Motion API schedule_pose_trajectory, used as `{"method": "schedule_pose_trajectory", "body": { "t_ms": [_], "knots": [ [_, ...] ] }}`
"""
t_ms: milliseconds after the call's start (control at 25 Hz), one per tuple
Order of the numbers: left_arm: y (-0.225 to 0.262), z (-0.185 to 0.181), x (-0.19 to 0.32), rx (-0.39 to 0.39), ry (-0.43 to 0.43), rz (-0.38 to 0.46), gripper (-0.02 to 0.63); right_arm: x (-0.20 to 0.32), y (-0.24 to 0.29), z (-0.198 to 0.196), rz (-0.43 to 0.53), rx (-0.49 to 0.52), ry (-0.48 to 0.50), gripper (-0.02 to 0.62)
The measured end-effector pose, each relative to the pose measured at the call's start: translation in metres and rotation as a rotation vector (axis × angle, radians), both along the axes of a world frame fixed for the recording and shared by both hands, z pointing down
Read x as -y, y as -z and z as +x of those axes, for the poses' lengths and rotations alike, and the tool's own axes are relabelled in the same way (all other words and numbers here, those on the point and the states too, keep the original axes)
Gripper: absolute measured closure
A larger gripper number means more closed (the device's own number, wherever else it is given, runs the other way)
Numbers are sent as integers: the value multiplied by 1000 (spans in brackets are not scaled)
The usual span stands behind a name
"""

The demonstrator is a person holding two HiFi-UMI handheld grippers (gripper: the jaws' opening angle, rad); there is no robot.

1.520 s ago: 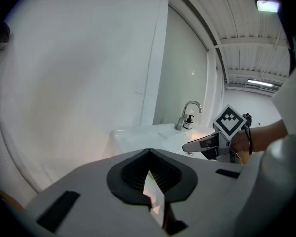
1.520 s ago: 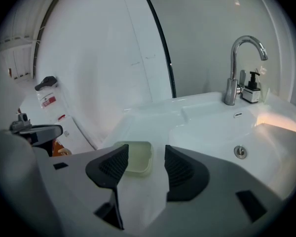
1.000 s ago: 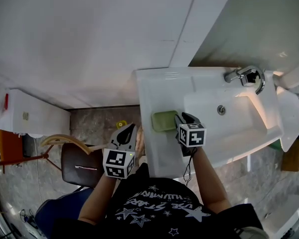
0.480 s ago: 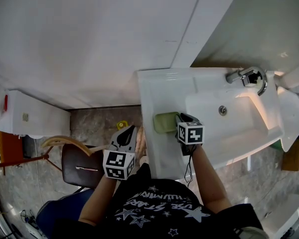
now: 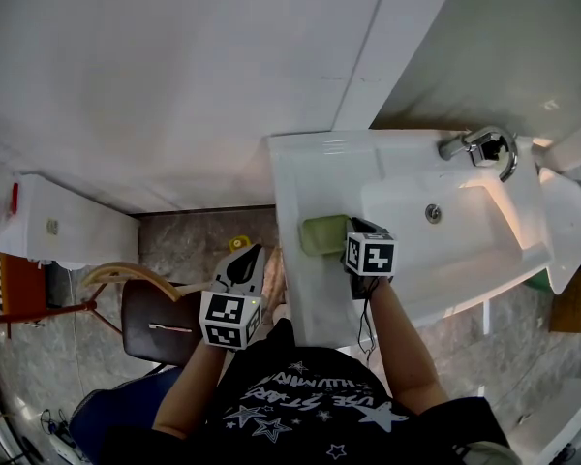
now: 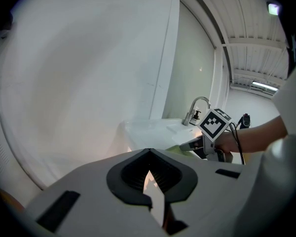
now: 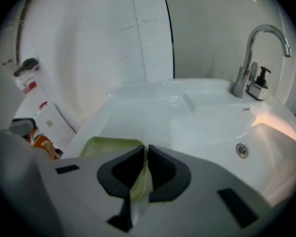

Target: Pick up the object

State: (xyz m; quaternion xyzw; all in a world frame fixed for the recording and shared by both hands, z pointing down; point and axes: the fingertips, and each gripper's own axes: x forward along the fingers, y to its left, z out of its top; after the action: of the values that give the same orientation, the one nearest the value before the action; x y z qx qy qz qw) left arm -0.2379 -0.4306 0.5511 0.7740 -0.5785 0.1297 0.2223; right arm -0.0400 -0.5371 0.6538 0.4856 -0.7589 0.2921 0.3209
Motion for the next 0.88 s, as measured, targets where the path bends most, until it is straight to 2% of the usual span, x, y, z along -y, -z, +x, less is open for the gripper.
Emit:
{"method": "schedule_pose_trajectory", "body": {
  "t_ms": [200,440,880],
  "knots": [
    [9,10,-8,10,-10,15,591,-9,16,7,21,39,-11,558],
    [28,38,-25,29,-41,52,591,-29,44,27,59,83,-29,558],
    [63,96,-89,44,-52,119,591,-94,110,81,159,163,-25,560]
  ]
}}
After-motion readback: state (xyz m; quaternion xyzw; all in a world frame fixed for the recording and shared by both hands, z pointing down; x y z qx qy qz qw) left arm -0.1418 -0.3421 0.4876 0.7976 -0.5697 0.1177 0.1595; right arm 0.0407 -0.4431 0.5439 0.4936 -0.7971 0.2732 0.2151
